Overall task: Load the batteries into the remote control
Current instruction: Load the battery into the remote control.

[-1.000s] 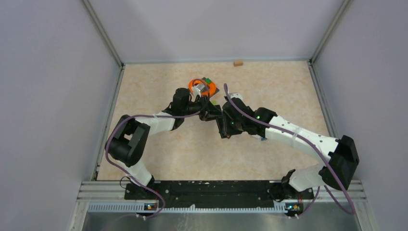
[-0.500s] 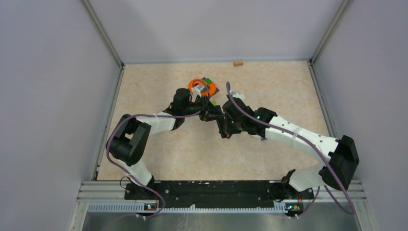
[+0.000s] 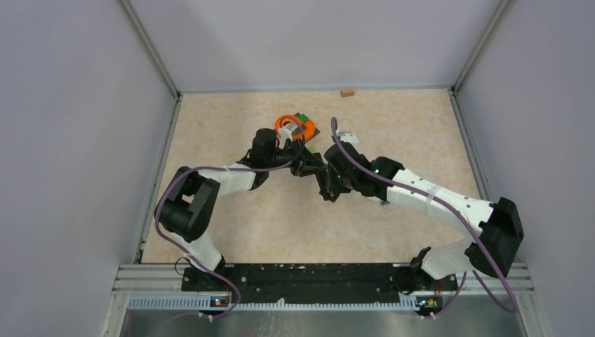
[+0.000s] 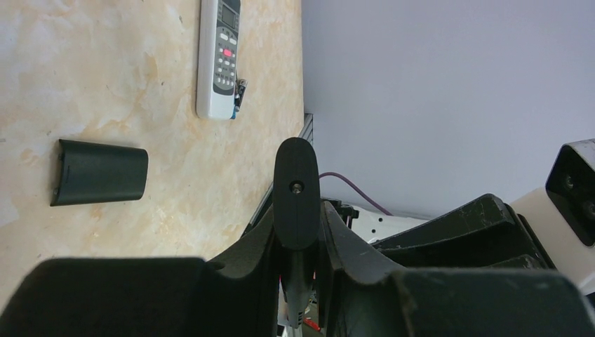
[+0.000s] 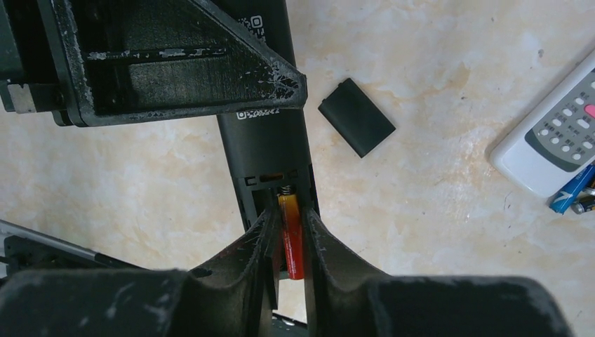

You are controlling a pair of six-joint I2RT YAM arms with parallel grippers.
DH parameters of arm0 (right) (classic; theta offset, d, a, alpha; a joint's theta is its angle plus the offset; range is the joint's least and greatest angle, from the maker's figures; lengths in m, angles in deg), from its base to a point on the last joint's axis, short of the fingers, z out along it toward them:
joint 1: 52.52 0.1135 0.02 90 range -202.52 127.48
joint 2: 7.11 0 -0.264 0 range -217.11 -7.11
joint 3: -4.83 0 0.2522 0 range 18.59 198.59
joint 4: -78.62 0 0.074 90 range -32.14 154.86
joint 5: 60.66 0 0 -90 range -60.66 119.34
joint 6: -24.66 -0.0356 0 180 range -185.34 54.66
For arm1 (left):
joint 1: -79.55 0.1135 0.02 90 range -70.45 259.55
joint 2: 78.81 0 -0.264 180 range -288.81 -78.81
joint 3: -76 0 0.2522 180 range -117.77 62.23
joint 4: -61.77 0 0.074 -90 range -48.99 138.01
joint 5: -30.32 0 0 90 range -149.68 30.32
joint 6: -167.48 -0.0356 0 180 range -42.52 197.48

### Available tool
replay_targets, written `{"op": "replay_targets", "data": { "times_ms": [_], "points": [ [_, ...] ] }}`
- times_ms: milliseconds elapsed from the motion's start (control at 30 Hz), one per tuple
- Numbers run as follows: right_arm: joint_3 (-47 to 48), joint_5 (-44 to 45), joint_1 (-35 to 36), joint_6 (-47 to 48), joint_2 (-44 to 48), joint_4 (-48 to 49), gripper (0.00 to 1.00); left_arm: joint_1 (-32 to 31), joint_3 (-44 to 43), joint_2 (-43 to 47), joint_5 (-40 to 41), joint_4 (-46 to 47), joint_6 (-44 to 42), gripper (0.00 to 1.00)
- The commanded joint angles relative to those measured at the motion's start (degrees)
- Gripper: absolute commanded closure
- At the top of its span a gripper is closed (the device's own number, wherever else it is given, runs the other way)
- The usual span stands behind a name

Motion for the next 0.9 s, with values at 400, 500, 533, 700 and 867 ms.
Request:
{"op": "replay_targets", "data": {
  "times_ms": [400,500,533,700,867],
  "points": [
    [2.37,0.76,0.76,0.12,1.08,-0.63,0.85,0.51,-0.52,1.24,-0.63,3.93,1.06,1.00],
    [2.11,0.54,0.74,-0.04,0.92,-0.98,0.92,0.76,-0.50,1.46,-0.44,3.63,0.82,1.00],
    [2.02,0.50,0.71,-0.02,1.07,-1.13,0.95,0.75,-0.54,1.50,-0.31,3.58,0.76,1.00],
    [1.62,0.33,0.70,0.13,1.44,-0.67,0.98,0.81,-0.77,1.62,-0.35,3.48,0.80,1.00],
    [1.42,1.42,0.76,0.25,1.22,1.92,0.93,0.90,-0.85,1.74,-0.26,3.32,0.76,1.00]
  ]
}}
